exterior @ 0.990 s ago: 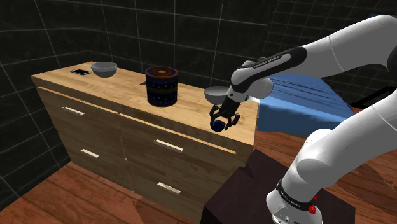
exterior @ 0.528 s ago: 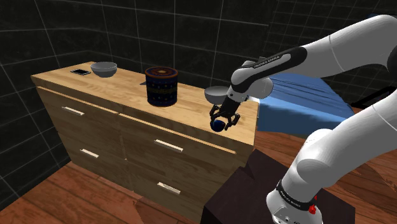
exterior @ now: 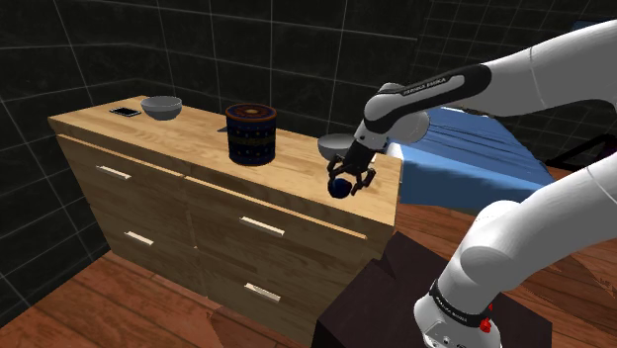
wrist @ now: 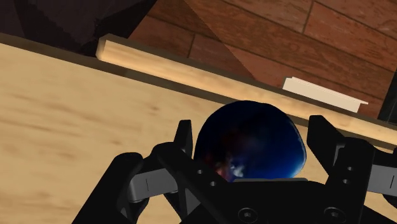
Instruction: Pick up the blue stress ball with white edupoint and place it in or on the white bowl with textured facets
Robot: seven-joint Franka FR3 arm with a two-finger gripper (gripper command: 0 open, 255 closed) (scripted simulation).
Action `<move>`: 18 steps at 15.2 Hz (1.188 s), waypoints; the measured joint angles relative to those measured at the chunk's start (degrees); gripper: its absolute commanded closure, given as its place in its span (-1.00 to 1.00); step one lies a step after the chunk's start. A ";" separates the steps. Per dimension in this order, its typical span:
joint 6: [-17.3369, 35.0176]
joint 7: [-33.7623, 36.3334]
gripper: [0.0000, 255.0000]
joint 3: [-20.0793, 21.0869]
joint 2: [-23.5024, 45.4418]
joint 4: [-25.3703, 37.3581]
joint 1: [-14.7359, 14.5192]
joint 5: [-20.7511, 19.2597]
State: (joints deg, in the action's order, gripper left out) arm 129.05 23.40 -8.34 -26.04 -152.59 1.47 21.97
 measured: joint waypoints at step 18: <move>-14.41 6.20 1.00 0.97 -5.80 9.47 1.38 -3.57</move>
State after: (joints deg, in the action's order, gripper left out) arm 114.64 29.60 -7.37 -31.84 -143.13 2.86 18.40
